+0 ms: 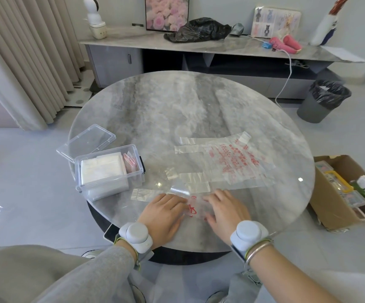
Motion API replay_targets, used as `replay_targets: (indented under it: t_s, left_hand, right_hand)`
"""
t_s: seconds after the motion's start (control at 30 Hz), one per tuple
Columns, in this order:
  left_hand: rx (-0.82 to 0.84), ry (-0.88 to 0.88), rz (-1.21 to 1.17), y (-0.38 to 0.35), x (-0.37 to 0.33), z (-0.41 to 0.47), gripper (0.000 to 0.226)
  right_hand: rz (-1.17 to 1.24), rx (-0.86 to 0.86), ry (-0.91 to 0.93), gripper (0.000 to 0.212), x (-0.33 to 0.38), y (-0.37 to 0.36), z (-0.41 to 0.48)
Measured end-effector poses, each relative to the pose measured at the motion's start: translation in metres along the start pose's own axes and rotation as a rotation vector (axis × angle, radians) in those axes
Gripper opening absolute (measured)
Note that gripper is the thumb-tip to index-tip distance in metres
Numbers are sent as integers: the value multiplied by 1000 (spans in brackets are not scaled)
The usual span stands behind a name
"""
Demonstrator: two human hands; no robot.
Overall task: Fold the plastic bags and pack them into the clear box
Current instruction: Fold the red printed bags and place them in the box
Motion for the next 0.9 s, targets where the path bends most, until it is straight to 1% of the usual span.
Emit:
replay_targets:
  t_s: [0.1, 0.13, 0.2, 0.33, 0.37, 0.43, 0.53, 0.67, 0.73, 0.83, 0.9]
  left_hand:
    - [-133, -7, 38, 20, -3, 3, 16]
    - [-163, -3, 68, 26, -5, 5, 16]
    - [-192, -16, 131, 33, -11, 7, 25]
    - [-118, -90, 242, 17, -18, 7, 47]
    - [-106, -128, 253, 13, -20, 7, 47]
    - [-98, -209, 257, 3, -24, 3, 39]
    - [-101, -240, 256, -5, -19, -6, 32]
    - [-104, -139, 297, 5, 8, -21, 31]
    - [-102, -29, 332, 14, 29, -29, 31]
    - [-72, 161, 387, 24, 58, -40, 42]
    - [-72, 255, 393, 30, 69, -43, 38]
  right_hand:
    - [1, 37, -8, 35, 7, -14, -8]
    - [-7, 55, -14, 34, 8, -17, -9]
    - [-13, 63, -16, 29, 9, -19, -11]
    - [-12, 51, 7, 27, 8, -19, -11]
    - [-15, 53, 13, 27, 8, -19, -11]
    - [-11, 45, 18, 28, 7, -21, -12]
    - [-9, 4, 32, 28, 7, -23, -15]
    - [-6, -8, 42, 36, 5, -26, -17]
    - [2, -3, 46, 38, 5, -26, -17]
    - [25, 1, 40, 38, 5, -25, -17]
    - [28, 14, 32, 37, 4, -25, -16]
Point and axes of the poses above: each hand's wrist, its own z-axis towards the middle knuckle, its own y-axis out of the back of the hand, x = y × z, the point moved 10 cm from there along z, towards the middle knuckle, and after that the axes turned 4 degrees about y, right-handed, at the moved point
